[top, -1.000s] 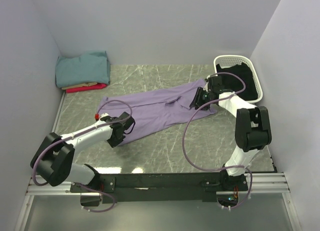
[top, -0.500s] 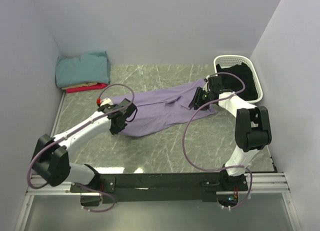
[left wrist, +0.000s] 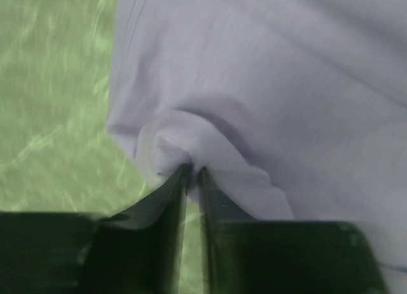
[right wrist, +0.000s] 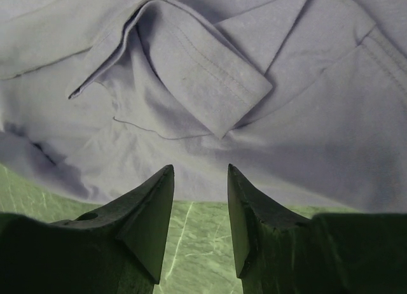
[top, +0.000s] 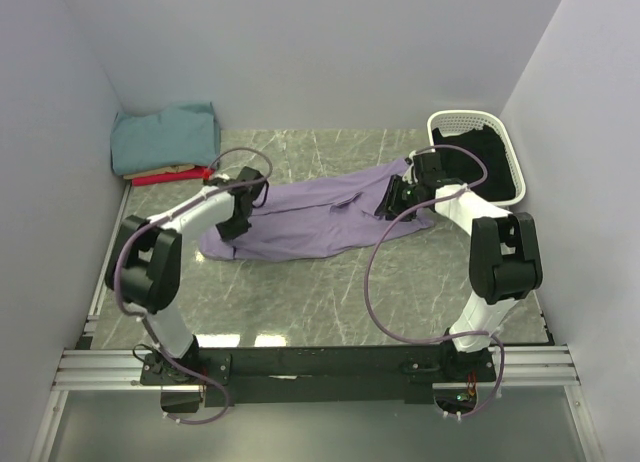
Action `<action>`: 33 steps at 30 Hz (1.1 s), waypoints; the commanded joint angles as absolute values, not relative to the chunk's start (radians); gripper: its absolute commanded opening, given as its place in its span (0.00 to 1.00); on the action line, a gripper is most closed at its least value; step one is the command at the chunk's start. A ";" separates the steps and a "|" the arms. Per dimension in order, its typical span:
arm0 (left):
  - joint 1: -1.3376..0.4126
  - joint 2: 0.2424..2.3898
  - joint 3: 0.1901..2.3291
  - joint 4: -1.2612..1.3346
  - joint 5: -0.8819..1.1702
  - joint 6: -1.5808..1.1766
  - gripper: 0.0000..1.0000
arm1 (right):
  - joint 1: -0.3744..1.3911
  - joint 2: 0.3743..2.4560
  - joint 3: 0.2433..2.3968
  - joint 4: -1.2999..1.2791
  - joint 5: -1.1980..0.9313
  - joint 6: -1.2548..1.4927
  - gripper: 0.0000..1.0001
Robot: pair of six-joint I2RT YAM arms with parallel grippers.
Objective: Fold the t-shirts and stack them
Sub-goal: Fold the tshirt
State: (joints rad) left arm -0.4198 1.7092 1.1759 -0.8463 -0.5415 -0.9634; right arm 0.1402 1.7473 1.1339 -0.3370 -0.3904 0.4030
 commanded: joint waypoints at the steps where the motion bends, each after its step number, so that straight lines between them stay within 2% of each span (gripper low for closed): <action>1: -0.362 1.804 1.327 -0.784 -0.535 -0.782 0.45 | 0.163 1.712 1.155 -0.334 -0.391 0.397 0.47; 2: -0.361 1.837 1.369 -0.822 -0.557 -0.776 0.61 | 0.166 1.712 1.158 -0.336 -0.385 0.399 0.47; 3: -0.360 1.847 1.385 -0.836 -0.569 -0.772 0.92 | 0.175 1.712 1.158 -0.337 -0.382 0.399 0.47; 4: -0.360 1.853 1.397 -0.851 -0.592 -0.772 0.99 | 0.179 1.712 1.161 -0.344 -0.377 0.399 0.47; 10: -0.354 1.760 1.313 -0.851 -0.562 -0.802 0.99 | 0.273 1.715 1.207 -0.374 -0.417 0.359 0.47; 15: -0.353 1.628 1.123 -0.775 -0.457 -0.854 0.99 | 0.368 1.698 1.223 -0.345 -0.477 0.370 0.47; 18: -0.348 1.569 1.063 -0.743 -0.481 -0.902 1.00 | 0.446 1.706 1.239 -0.307 -0.537 0.388 0.47; 23: -0.325 1.502 1.097 -0.712 -0.554 -0.911 0.99 | 0.604 1.715 1.223 -0.246 -0.450 0.406 0.48; 27: -0.278 1.471 1.092 -0.661 -0.551 -0.885 1.00 | 0.655 1.710 1.180 -0.172 -0.417 0.445 0.48; 32: -0.267 1.350 0.875 -0.505 -0.387 -0.913 0.99 | 0.703 1.686 1.151 -0.150 -0.333 0.451 0.49; 33: -0.267 1.323 0.826 -0.406 -0.353 -0.922 1.00 | 0.704 1.681 1.143 -0.146 -0.324 0.454 0.49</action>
State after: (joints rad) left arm -0.2653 1.4334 0.9916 -0.6060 -0.4908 -0.8864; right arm 0.6895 1.7451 1.1687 -0.2092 -0.4068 0.4355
